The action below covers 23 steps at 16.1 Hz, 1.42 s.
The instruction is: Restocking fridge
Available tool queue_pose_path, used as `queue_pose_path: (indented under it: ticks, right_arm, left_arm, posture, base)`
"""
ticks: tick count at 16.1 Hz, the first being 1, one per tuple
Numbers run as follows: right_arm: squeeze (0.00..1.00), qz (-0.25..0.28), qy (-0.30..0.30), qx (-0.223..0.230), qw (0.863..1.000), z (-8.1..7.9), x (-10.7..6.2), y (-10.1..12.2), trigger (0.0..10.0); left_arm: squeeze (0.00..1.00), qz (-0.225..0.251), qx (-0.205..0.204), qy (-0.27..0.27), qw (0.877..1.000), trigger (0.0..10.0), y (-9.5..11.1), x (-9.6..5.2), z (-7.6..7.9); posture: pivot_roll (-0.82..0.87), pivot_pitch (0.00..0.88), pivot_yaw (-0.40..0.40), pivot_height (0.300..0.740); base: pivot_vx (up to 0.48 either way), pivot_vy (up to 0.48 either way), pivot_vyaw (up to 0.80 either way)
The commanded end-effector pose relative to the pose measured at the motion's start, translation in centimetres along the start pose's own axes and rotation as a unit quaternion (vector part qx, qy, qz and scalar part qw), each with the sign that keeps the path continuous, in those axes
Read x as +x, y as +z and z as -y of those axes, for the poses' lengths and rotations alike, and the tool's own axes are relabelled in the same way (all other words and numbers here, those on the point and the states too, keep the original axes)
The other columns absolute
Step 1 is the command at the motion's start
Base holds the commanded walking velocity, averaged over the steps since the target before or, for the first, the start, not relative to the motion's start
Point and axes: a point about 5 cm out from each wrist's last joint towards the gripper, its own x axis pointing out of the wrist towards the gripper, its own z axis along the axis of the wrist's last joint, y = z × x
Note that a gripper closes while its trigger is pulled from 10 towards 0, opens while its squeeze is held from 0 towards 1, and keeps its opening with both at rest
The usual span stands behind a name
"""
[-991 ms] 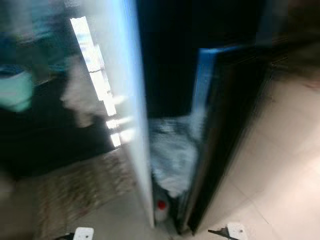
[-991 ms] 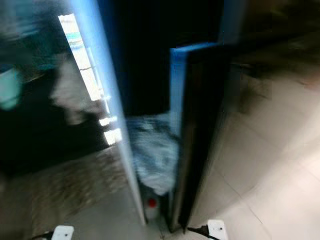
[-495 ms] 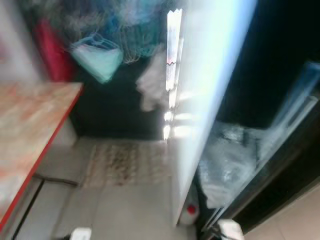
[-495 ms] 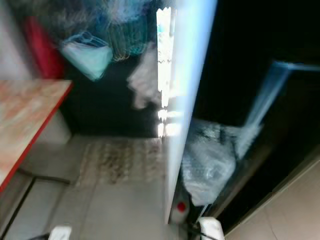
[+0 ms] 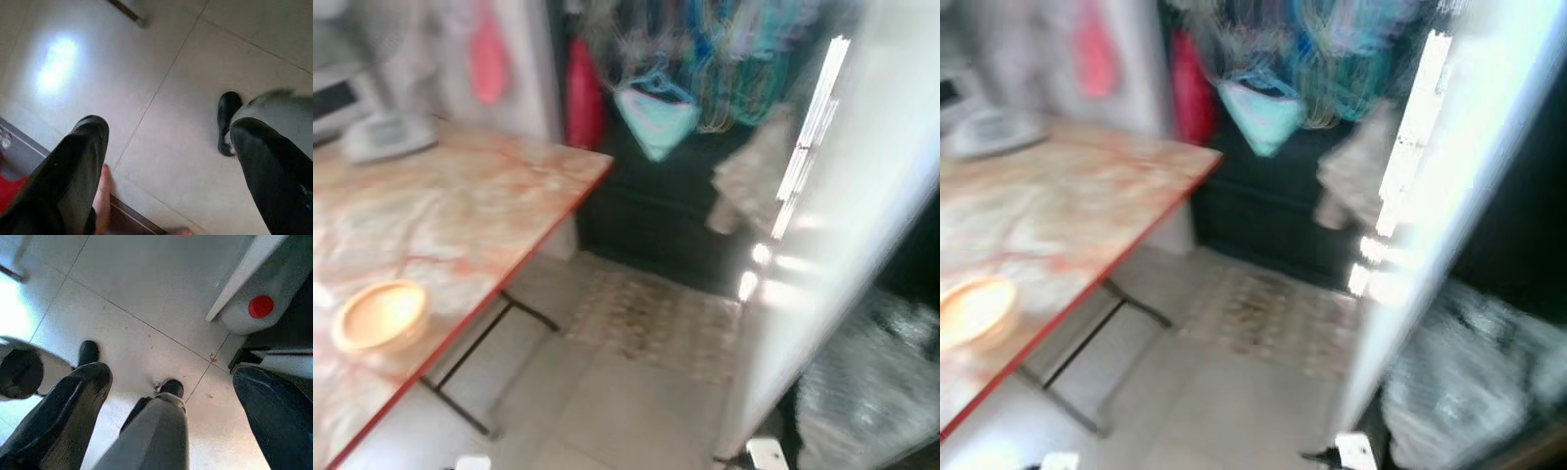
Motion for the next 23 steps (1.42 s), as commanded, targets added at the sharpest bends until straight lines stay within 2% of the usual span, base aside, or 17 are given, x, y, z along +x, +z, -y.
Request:
queue_pose_path:
  ticks: [1,3,14,23]
  right_arm:
    - [0.0,0.002,0.012,0.003,1.0,-0.55,0.16,0.23,10.0]
    - [0.0,0.005,0.011,0.001,1.0,-0.58,0.18,0.3,10.0]
    - [0.0,0.006,0.013,-0.004,1.0,-0.82,0.28,0.67,10.0]
    - [0.0,0.02,-0.004,0.024,1.0,-0.96,0.38,0.88,10.0]
  left_arm:
    - [0.0,-0.008,-0.001,0.001,1.0,10.0,-0.43,-0.07,-0.15]
    - [0.0,-0.008,0.002,0.001,1.0,10.0,-0.39,-0.06,-0.16]
    - [0.0,-0.006,0.006,0.0,1.0,10.0,-0.03,0.03,-0.29]
    - [0.0,-0.006,0.019,-0.001,1.0,10.0,0.25,0.11,-0.34]
  posture:
    - [0.02,0.0,-0.019,0.74]
    - [0.01,0.0,-0.016,0.74]
    - [-0.01,0.0,0.008,0.74]
    - [-0.11,0.0,0.073,0.74]
  base:
    - [0.0,0.0,0.48]
    - [0.0,0.0,0.0]
    - [0.0,0.0,0.8]
    - [0.0,0.0,0.0]
